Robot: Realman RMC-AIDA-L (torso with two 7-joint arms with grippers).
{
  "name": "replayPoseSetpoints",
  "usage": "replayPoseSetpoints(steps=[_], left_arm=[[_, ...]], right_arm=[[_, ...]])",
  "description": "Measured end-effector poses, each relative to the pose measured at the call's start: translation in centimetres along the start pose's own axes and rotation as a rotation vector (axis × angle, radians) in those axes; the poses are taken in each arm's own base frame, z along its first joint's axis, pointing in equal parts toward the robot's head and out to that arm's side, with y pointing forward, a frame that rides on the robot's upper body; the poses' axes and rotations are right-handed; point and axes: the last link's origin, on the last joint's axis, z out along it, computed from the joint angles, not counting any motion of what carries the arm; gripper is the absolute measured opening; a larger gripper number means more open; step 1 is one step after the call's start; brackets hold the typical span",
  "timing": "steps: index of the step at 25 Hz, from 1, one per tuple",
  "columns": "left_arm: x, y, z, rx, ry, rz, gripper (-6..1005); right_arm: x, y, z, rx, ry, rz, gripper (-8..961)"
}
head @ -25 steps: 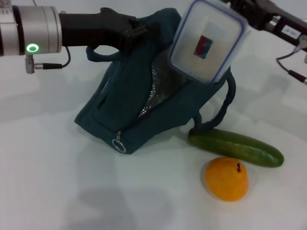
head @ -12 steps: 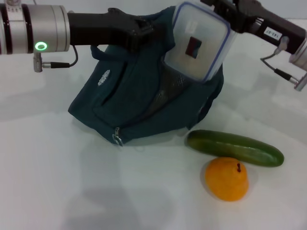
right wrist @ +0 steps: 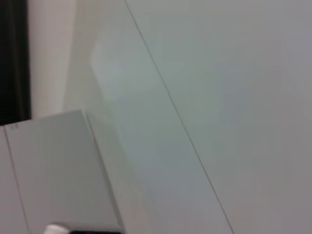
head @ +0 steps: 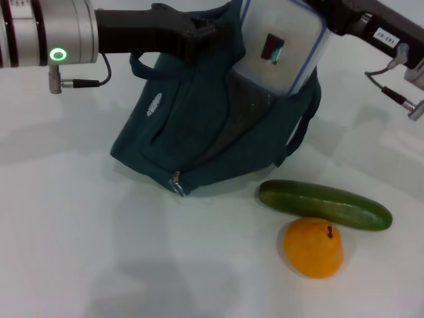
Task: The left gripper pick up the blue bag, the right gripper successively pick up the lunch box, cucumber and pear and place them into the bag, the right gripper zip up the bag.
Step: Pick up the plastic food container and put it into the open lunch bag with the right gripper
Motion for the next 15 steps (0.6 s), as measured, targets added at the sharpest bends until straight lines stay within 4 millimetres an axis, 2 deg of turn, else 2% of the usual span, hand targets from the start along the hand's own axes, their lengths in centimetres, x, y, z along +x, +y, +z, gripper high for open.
replayPoseSetpoints(steps=[10, 15], left_arm=[[0.3, -0.2, 0.6, 0.004, -0.060, -0.212, 45], [-0.2, -0.3, 0.4, 0.013, -0.067, -0.269, 46]], right_arm=[[-0.2, 0.8, -0.6, -0.055, -0.017, -0.072, 204], [-0.1, 1.1, -1.1, -0.068, -0.023, -0.090, 209]])
